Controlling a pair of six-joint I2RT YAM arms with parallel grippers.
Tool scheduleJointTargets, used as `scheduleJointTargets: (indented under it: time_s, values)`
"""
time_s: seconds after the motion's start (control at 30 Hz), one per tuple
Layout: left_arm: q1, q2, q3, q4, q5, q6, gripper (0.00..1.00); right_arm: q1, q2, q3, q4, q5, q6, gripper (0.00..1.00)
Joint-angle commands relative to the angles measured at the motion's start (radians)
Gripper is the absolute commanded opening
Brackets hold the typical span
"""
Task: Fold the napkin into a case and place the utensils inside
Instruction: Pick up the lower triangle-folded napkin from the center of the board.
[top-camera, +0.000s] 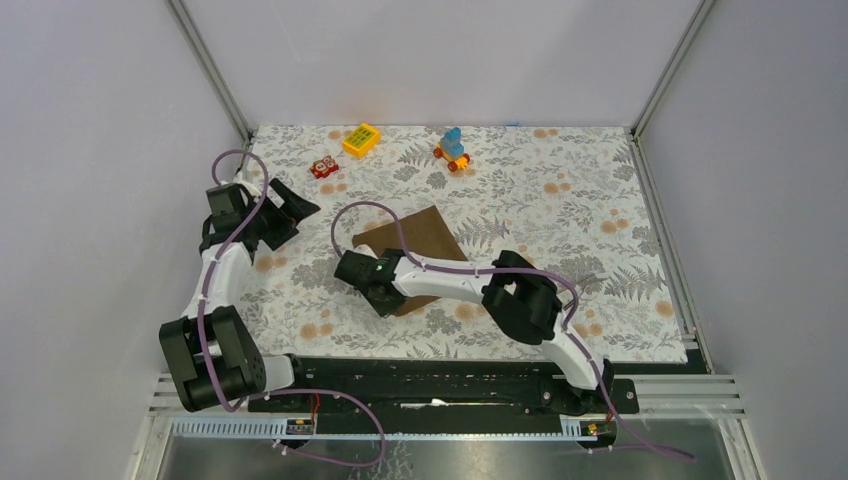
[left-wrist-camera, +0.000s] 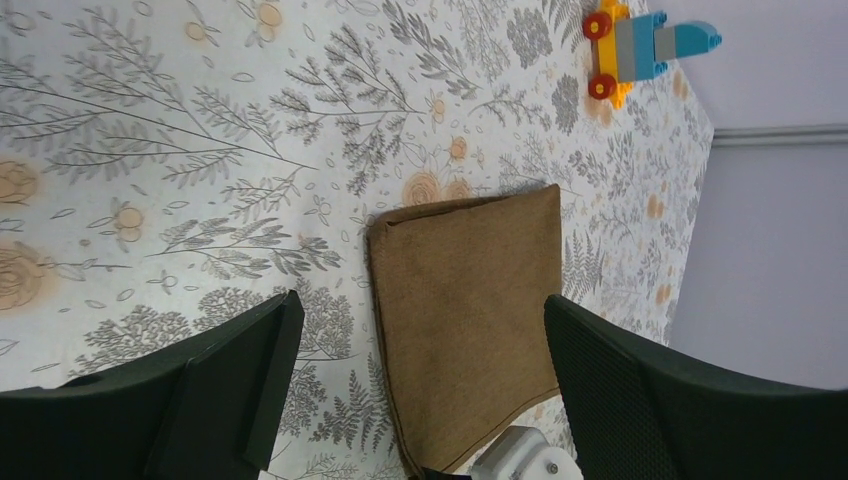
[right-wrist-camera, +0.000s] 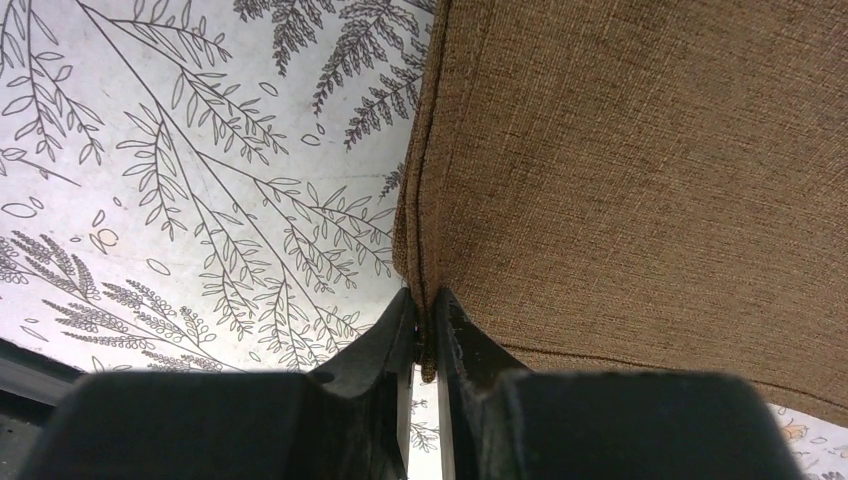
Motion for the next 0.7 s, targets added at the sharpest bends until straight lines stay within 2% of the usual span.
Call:
scheduleJointTargets:
  time_s: [0.0, 0.2, 0.37, 0.47, 0.57, 0.67]
  values:
    - [-0.03, 0.044, -0.013, 0.059, 0.056, 0.005, 0.96, -0.018, -0.115, -0.087, 0.15, 0.024, 0.004, 0.0]
    - [-0.039, 0.08, -0.026, 0.082, 0.094, -0.012, 0.96, -0.045, -0.205, -0.189, 0.232, -0.04, 0.041, 0.0]
    - [-0.127, 0.134, -0.053, 0.126, 0.144, -0.049, 0.93, -0.081, -0.276, -0.275, 0.306, -0.113, 0.078, 0.0]
    - [-0.156, 0.182, -0.084, 0.192, 0.19, -0.098, 0.88, -0.102, -0.313, -0.308, 0.338, -0.152, 0.095, 0.0]
    - [-0.159, 0.225, -0.11, 0.25, 0.23, -0.144, 0.77, -0.117, -0.343, -0.325, 0.345, -0.168, 0.103, 0.0]
    - [-0.159, 0.253, -0.13, 0.292, 0.251, -0.177, 0.73, -0.134, -0.373, -0.359, 0.371, -0.187, 0.118, 0.0]
